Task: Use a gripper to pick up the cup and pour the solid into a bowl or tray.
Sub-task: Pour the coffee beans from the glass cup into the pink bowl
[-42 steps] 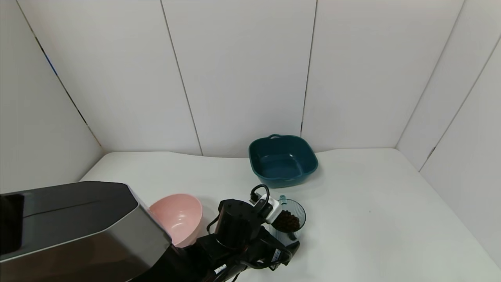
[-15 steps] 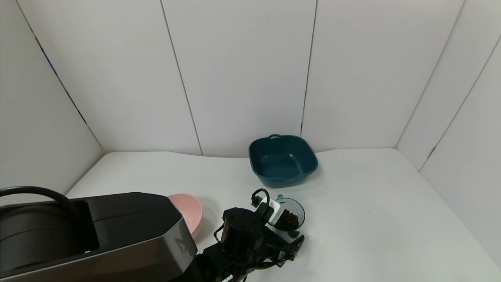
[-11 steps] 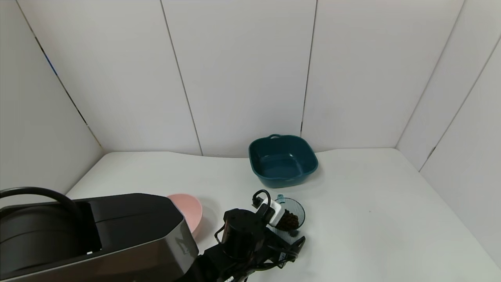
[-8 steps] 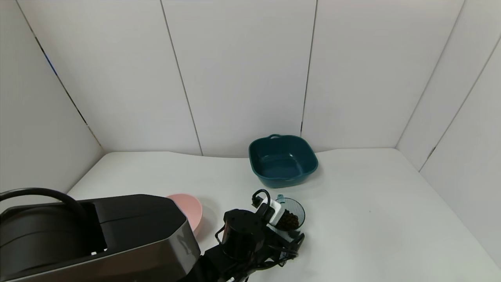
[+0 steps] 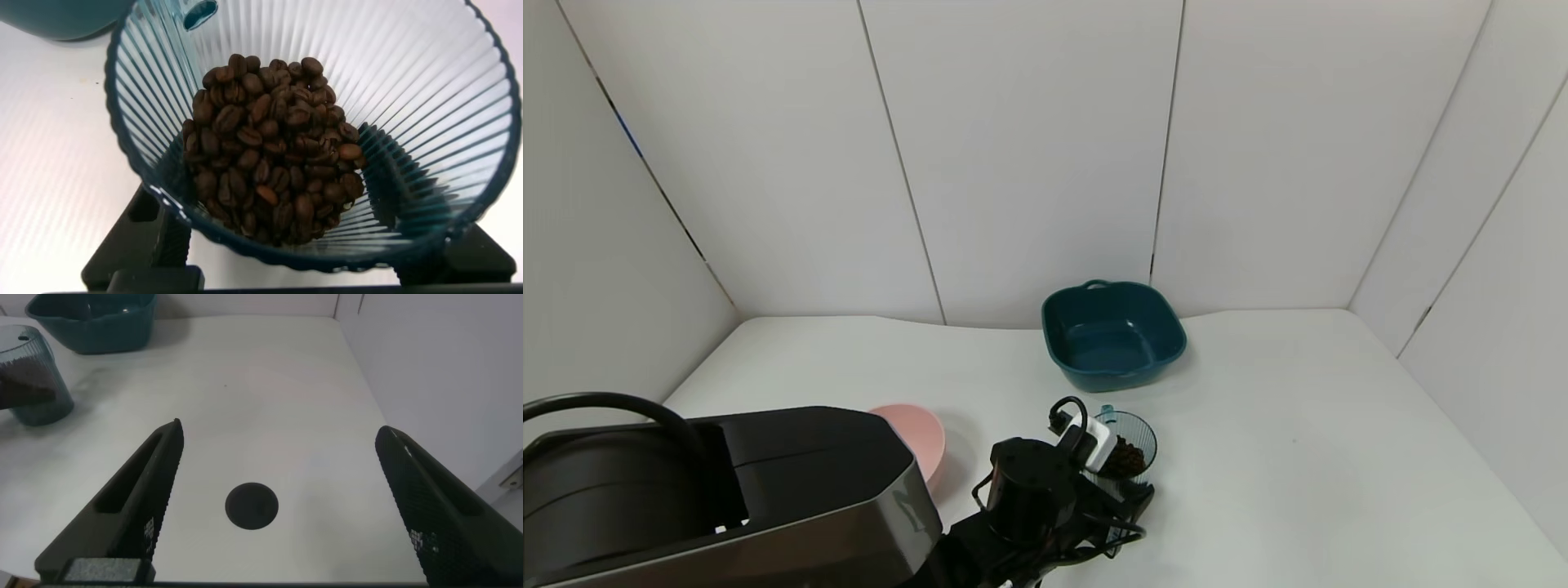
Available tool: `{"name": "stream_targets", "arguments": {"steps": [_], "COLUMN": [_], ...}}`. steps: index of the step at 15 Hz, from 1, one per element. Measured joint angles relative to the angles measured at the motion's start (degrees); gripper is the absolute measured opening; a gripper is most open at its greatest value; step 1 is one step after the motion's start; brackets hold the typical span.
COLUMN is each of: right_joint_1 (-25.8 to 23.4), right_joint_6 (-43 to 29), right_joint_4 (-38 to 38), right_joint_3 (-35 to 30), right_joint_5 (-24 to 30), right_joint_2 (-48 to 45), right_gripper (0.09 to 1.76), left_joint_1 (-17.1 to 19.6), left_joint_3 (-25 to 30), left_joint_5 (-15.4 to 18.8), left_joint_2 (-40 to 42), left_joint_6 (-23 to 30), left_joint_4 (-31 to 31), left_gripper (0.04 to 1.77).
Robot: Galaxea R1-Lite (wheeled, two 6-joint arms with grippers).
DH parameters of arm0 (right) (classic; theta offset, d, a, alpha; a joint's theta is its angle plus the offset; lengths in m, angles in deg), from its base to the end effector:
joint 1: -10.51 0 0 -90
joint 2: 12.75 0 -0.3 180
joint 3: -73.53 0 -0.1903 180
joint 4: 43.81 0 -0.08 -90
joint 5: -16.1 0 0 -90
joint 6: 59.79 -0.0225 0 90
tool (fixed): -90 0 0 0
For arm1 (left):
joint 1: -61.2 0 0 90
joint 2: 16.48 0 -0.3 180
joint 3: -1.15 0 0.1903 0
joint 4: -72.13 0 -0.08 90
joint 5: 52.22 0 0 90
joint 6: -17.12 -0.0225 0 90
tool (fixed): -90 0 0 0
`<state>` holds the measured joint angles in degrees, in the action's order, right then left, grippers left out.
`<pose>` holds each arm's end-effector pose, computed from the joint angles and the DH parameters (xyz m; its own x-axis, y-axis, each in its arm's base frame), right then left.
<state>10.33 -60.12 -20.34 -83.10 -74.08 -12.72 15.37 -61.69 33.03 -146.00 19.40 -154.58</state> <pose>-0.0228 0.0000 0.0753 1.0000 -0.0063 -0.0023 0.0063 1.0000 0.0058 0.2539 -0.2587 0.0217 0.7120 -0.6141 -0.3404 0.6506 0.7594 -0.0091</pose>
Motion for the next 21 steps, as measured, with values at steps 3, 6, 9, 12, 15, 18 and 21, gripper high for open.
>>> {"name": "stream_targets", "arguments": {"steps": [3,6,9,12,15,18,21], "right_joint_1": [0.0,0.0,0.0,0.0,0.0,0.0,0.0], "right_joint_6": [0.0,0.0,0.0,0.0,0.0,0.0,0.0], "right_joint_4": [0.0,0.0,0.0,0.0,0.0,0.0,0.0], "right_joint_3": [0.0,0.0,0.0,0.0,0.0,0.0,0.0], "right_joint_5": [0.0,0.0,0.0,0.0,0.0,0.0,0.0], "right_joint_2": [0.0,0.0,0.0,0.0,0.0,0.0,0.0], "right_gripper": [1.71,1.71,1.71,1.71,1.71,1.71,1.71], "left_joint_1": [0.0,0.0,0.5,1.1,3.5,6.8,11.2], "left_joint_3": [0.0,0.1,0.1,0.1,-0.5,-1.5,-4.7], "left_joint_5": [0.1,0.1,0.0,-1.3,-2.6,-2.6,-1.7], "left_joint_2": [0.3,1.4,3.5,6.8,11.5,17.3,24.0], "left_joint_6": [-0.1,-0.2,-0.6,-1.3,-3.2,-3.9,-4.5], "left_joint_4": [0.0,0.0,0.3,2.4,7.1,12.6,22.6], "left_gripper": [1.29,1.29,1.29,1.29,1.29,1.29,1.29]}}
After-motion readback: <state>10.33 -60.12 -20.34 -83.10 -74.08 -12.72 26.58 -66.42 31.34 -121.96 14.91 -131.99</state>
